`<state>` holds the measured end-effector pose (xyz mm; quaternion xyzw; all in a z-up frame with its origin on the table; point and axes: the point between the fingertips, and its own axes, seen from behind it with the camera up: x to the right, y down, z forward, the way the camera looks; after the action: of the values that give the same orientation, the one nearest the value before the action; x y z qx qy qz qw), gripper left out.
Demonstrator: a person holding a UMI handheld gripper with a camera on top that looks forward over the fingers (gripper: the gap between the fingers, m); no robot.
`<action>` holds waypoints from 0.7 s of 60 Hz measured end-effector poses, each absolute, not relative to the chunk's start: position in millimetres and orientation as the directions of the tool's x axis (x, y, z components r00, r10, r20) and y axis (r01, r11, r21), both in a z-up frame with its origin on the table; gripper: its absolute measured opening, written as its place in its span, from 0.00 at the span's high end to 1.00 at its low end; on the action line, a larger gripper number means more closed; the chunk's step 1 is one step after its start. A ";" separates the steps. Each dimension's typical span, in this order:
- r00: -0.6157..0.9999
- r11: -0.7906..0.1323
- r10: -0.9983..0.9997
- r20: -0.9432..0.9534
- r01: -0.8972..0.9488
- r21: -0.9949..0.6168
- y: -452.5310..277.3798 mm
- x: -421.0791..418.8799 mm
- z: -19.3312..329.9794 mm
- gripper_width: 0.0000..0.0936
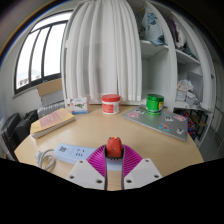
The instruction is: Unplug charger
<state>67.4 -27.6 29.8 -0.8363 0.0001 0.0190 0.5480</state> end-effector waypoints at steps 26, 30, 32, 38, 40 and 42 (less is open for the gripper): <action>1.000 -0.101 0.014 -0.021 -0.020 -0.995 -69.1 113.0 196.1 0.82; 1.000 -0.129 -0.013 -0.014 -0.015 -0.992 -72.1 128.9 184.8 0.82; 1.000 -0.155 -0.015 -0.019 -0.021 -0.988 -72.8 133.0 172.2 0.82; 0.999 -0.261 -0.012 -0.035 -0.037 -0.965 -73.6 139.8 122.6 0.82; 0.999 -0.302 -0.009 -0.036 -0.037 -0.953 -73.1 139.3 104.1 0.82; 0.999 -0.331 -0.005 -0.035 -0.035 -0.943 -73.1 138.5 84.2 0.82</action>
<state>138.5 -73.1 84.2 -0.8158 0.0122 0.0130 0.5781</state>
